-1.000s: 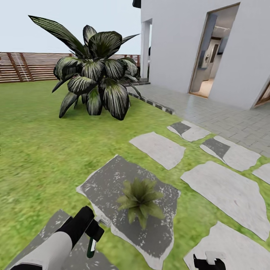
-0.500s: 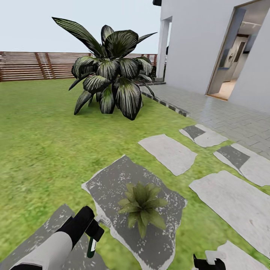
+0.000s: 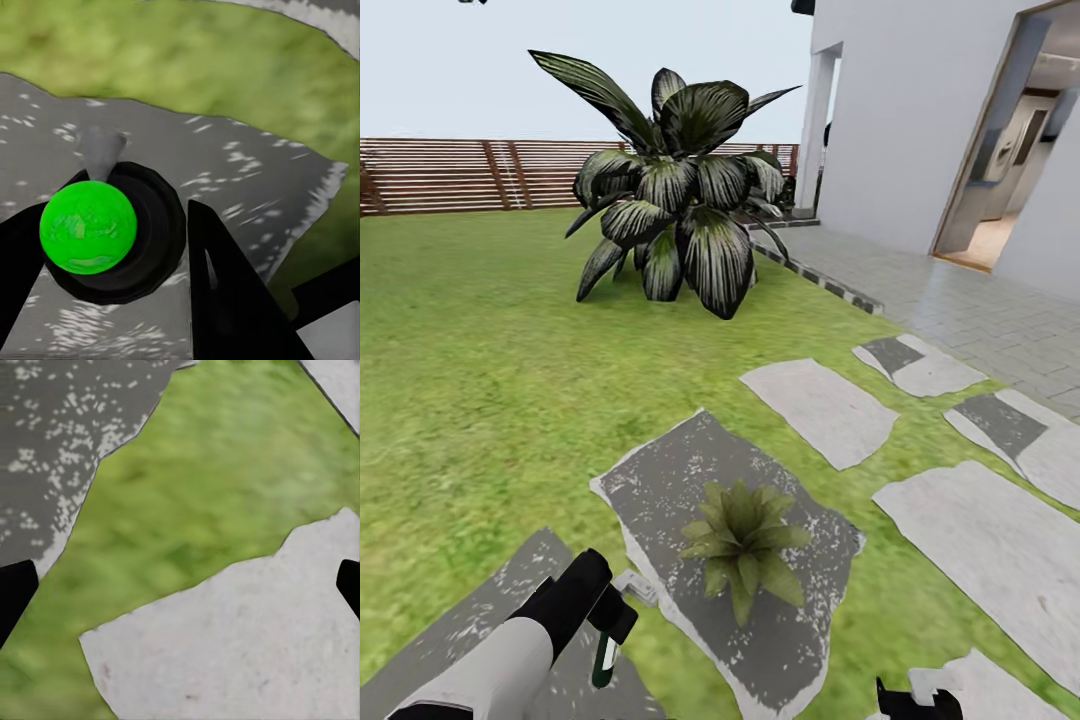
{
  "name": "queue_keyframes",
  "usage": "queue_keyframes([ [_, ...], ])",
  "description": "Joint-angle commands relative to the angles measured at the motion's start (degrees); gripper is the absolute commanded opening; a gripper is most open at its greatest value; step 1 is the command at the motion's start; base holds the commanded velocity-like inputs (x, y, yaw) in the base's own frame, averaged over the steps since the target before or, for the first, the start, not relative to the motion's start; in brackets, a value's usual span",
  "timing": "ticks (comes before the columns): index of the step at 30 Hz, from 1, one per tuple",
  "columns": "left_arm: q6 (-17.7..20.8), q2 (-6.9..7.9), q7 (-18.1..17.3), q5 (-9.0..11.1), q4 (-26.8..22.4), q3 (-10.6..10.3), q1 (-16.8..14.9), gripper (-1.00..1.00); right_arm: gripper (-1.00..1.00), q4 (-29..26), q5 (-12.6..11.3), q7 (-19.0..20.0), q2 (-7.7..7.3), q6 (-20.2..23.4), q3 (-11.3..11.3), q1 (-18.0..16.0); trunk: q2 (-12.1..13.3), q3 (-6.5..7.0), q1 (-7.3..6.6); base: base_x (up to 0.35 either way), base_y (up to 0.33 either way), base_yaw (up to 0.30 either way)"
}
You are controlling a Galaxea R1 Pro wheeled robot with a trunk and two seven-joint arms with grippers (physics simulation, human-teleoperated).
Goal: Pick up the pesticide atomizer in the garden and spray insectifuge to fully cover both potted plants in the garden.
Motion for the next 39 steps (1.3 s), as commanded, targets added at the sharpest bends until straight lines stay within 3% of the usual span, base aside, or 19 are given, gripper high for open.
queue_keyframes([
  [1, 0.11, 0.00, -0.49, -0.62, -0.09, -0.10, -0.03, -1.00, 1.00, 0.02, -0.19, -0.12, -0.01, -0.16, 0.21, -0.01, -0.02, -0.05, -0.01, 0.000, -0.209, 0.126],
  [19, 0.11, 0.00, -0.43, -0.71, -0.34, -0.03, -0.03, -1.00, 1.00, 0.03, -0.19, -0.04, -0.20, -0.16, 0.29, -0.01, -0.02, -0.09, -0.01, -0.055, -0.255, 0.016],
  [29, 0.40, 0.11, -0.46, -0.88, -0.09, -0.07, -0.04, -1.00, 1.00, 0.02, -0.19, -0.04, -0.18, -0.16, 0.30, -0.01, -0.02, -0.68, -0.01, -0.043, -0.032, 0.172],
  [39, 0.55, 0.00, -0.52, -0.76, -0.09, -0.10, -0.04, -1.00, 1.00, 0.02, -0.19, -0.12, -0.18, -0.16, 0.30, -0.01, -0.02, -0.90, -0.01, 0.279, -0.031, 0.059],
])
